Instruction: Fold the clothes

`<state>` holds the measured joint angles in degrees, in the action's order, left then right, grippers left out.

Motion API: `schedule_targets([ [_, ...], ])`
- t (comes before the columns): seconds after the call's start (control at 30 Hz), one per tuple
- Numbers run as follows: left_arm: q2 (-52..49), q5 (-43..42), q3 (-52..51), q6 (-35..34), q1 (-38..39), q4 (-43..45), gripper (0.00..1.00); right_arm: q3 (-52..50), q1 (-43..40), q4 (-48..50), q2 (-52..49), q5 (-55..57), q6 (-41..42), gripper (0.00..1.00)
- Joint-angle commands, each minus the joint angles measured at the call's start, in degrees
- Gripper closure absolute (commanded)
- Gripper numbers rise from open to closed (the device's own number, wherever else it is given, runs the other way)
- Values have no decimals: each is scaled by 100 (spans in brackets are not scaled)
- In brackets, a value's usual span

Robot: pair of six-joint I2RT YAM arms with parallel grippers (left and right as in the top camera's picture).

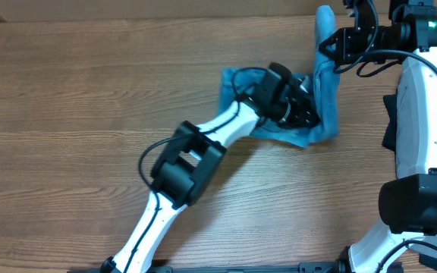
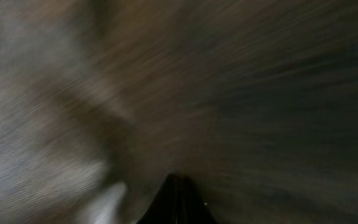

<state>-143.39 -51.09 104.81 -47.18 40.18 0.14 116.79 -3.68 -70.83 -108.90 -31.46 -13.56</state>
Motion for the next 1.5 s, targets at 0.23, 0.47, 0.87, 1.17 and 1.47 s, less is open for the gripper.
schedule_targets([
  [0.23, -680, -577, 35, -667, 162, 289, 96, 249, 247, 72, 334, -203, -42, 96],
  [0.47, -345, -717, 118, -658, -361, 487, 96, 243, 249, -160, 334, -7, -302, 96],
  [0.87, 1058, -691, 118, 122, -1182, 39, 96, -455, 437, -219, 321, 546, -490, 96],
  [1.17, 1585, 621, 118, 1812, -2212, -3008, 96, -1093, 1547, 214, 302, 597, -446, 96],
  [1.47, 1620, 1178, 118, 2968, -2802, -4463, 96, -3021, 2428, 1814, 236, 1084, -144, 96],
])
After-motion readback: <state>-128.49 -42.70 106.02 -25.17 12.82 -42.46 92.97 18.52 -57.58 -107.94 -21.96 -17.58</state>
